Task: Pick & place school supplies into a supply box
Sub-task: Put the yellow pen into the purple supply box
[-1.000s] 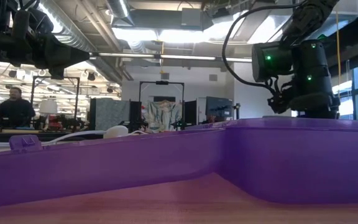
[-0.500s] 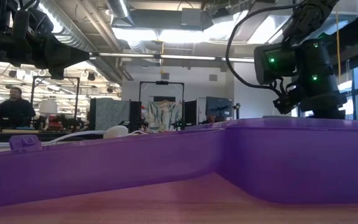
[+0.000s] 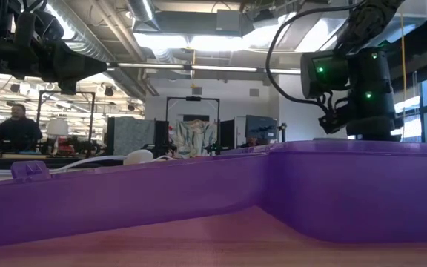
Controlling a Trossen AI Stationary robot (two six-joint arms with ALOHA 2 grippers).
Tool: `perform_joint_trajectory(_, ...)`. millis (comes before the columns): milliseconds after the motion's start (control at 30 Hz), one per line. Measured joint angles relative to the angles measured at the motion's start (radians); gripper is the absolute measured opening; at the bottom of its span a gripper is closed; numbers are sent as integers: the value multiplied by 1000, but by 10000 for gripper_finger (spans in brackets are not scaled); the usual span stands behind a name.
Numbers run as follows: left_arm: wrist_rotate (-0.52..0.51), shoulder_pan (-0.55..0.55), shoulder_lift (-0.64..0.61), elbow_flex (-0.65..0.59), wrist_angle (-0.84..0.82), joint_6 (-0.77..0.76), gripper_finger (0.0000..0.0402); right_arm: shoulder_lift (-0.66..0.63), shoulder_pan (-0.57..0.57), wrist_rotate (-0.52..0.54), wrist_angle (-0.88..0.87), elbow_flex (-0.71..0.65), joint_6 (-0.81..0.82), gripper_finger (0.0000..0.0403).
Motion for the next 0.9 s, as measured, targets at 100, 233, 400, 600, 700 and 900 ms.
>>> perform_joint_trajectory(100,0,0,0,0,0,0,4,0,-5,0,1,0,43,172)
perform_joint_trajectory(233,0,0,0,0,0,0,4,0,-12,16,1,0,112,172)
perform_joint_trajectory(400,0,0,0,0,0,0,4,0,-17,16,12,0,163,172)
perform_joint_trajectory(600,0,0,0,0,0,0,4,0,-17,67,12,0,219,172)
perform_joint_trajectory(700,0,0,0,0,0,0,4,0,-17,80,12,0,207,172)
perform_joint_trajectory(900,1,0,0,0,0,0,4,1,-25,79,61,0,206,172)
